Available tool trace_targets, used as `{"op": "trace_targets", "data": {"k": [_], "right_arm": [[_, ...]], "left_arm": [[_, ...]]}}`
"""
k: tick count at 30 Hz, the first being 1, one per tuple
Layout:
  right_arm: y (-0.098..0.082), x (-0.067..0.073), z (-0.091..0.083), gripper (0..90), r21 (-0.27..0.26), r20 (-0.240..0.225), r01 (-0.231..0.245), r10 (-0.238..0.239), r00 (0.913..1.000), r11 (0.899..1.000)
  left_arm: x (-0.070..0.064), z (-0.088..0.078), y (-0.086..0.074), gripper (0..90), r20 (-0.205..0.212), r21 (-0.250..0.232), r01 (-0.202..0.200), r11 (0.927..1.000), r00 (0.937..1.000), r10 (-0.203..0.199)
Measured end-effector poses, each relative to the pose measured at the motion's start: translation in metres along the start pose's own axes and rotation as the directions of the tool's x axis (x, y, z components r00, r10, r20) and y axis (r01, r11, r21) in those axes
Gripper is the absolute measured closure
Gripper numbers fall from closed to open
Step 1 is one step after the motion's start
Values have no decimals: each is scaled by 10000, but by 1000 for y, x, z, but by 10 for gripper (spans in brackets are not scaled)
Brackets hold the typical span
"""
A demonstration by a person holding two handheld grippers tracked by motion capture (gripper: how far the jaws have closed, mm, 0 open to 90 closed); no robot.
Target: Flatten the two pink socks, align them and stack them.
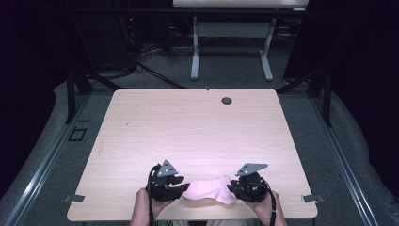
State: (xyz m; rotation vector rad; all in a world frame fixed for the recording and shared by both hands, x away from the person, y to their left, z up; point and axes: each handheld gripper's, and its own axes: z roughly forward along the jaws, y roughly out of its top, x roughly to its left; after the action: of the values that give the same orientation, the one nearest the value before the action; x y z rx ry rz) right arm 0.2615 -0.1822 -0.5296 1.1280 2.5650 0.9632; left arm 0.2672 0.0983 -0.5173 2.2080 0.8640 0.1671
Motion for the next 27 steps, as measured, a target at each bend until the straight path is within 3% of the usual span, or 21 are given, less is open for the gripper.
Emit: {"op": "trace_targets", "data": {"k": [2,4,7,10,13,14,18,27], "right_arm": [[-2,5,6,841,210,-165,144,-140,9998,9997],[-7,8,15,892,565,-204,154,-142,9997,9983],[-15,8,25,899,930,-220,61,-41,9998,9957],[-19,6,26,900,828,-353,-73,102,9993,9965],[-19,6,26,900,936,-169,231,-216,9996,9953],[-19,7,26,900,1009,87,410,-421,9991,9940],[-19,2,25,900,1110,-26,665,-666,9978,9916],[-15,-8,29,900,914,149,576,-592,9981,9942]], "left_arm": [[-5,15,1,730,260,493,-55,9988,9997,42],[-6,30,-4,791,-206,1176,-153,9929,9996,178],[-1,41,-17,830,-443,1570,25,9876,9990,45],[2,39,-24,855,-662,1498,-25,9887,9977,126],[5,37,-25,866,-746,1505,-97,9886,9970,211],[6,37,-26,871,-773,1482,-110,9889,9968,226],[11,36,-29,880,-601,1326,-53,9912,9981,133],[19,39,-26,893,-614,1109,-22,9938,9981,91]]}}
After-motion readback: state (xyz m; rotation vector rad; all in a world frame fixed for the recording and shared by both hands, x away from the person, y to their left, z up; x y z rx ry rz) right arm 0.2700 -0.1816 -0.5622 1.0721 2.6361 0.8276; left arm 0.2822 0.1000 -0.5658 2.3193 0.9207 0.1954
